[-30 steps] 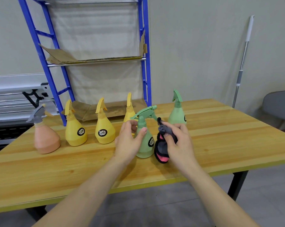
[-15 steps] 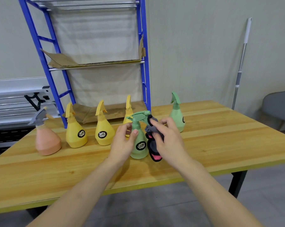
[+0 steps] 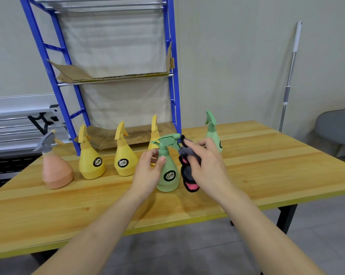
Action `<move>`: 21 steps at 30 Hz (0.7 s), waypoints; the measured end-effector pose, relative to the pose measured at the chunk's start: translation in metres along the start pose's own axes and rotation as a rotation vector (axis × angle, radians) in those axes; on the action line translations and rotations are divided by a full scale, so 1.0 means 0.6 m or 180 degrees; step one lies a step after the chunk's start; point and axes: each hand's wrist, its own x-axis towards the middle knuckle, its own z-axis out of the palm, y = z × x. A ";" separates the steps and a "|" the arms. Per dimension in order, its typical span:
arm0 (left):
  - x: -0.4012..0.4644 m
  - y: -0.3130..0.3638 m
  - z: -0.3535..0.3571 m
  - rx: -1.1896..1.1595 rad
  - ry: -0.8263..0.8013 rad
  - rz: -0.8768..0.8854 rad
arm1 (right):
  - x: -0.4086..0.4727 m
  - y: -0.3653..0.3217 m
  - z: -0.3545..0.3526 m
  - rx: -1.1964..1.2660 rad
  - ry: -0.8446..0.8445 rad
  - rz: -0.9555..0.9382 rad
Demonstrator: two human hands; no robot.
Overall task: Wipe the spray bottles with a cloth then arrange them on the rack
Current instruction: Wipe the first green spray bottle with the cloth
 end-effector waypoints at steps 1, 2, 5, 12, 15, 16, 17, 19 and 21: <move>0.001 0.000 0.001 -0.0048 -0.0014 -0.0020 | 0.002 -0.006 0.006 -0.0009 -0.0052 -0.0080; 0.001 0.001 0.000 -0.0096 -0.0028 -0.0052 | 0.001 -0.008 0.012 -0.0023 -0.0085 -0.0140; 0.001 0.000 0.000 -0.0194 -0.0075 -0.0163 | -0.017 0.001 0.013 0.0013 -0.0138 -0.0058; 0.010 0.018 -0.015 -0.0376 -0.0314 -0.0416 | -0.031 0.016 -0.008 0.0208 -0.0132 0.0399; 0.004 0.036 -0.020 -0.0227 0.0111 -0.0300 | -0.019 0.007 -0.003 0.0280 -0.0041 0.0395; 0.003 0.042 -0.021 -0.0159 0.0326 -0.0181 | -0.018 0.003 0.000 0.0300 -0.0080 0.0368; 0.001 0.051 -0.023 -0.0152 0.0525 -0.0017 | -0.018 0.000 0.005 0.0331 -0.0141 0.0327; 0.002 0.073 -0.032 -0.0268 0.0676 0.0302 | -0.026 -0.007 0.015 0.0385 -0.0275 0.0203; 0.007 0.094 -0.041 -0.0238 0.0558 0.0532 | -0.037 -0.015 0.023 0.0414 -0.0414 0.0076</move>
